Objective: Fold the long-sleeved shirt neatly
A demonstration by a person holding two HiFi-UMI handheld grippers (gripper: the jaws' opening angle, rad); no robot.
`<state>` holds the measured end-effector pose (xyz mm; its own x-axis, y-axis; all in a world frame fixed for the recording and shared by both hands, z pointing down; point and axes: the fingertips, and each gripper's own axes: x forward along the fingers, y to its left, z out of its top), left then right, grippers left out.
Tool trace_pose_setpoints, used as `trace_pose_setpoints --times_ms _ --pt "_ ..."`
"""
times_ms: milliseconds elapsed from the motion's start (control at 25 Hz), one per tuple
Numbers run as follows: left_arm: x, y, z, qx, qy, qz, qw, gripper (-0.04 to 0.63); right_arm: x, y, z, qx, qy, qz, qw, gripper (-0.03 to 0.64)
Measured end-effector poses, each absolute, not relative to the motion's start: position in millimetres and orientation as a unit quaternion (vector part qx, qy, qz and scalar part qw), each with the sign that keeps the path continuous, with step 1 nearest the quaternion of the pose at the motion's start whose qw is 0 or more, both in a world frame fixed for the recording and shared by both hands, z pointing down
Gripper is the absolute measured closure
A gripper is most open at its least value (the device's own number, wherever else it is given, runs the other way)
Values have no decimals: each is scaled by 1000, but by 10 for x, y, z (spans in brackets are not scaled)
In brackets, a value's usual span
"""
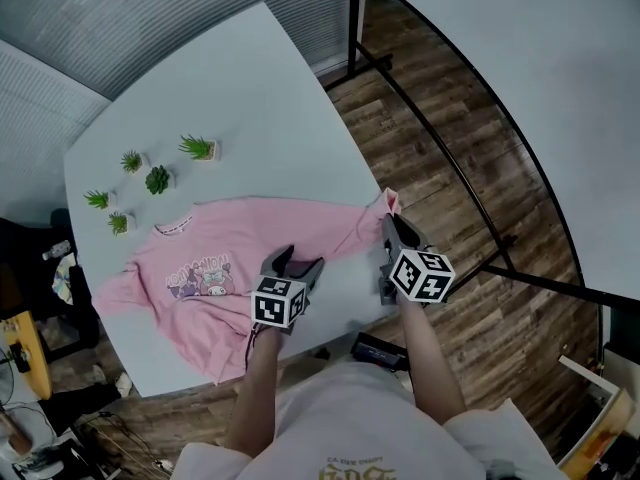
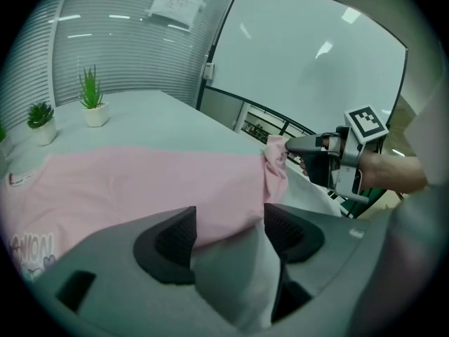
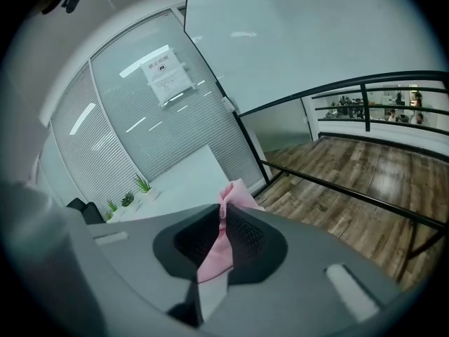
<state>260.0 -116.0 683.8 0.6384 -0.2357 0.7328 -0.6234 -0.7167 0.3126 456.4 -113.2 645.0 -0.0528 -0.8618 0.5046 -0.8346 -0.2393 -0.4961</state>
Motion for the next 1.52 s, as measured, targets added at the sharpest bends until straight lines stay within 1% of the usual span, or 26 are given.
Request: trace_pose_setpoints --times_ms 120,480,680,880,1040,1520 --pt "2616 -1146 6832 860 -249 343 283 285 4556 -1115 6420 -683 624 -379 15 578" --pt "2639 -1135 6768 861 -241 335 298 273 4563 -1057 6199 -664 646 -375 35 578" --pt "2634 -1203 6575 867 -248 322 288 273 4527 -1022 6031 -650 658 -378 51 578" --pt "2559 -1251 6390 873 -258 311 275 273 4494 -988 5848 -634 669 -379 81 580" --pt "2433 -1301 6133 881 -272 284 264 275 4395 -959 5756 -624 682 -375 71 580" --pt "1865 -1350 5541 878 -343 215 255 284 4131 -933 5434 -606 700 -365 94 580"
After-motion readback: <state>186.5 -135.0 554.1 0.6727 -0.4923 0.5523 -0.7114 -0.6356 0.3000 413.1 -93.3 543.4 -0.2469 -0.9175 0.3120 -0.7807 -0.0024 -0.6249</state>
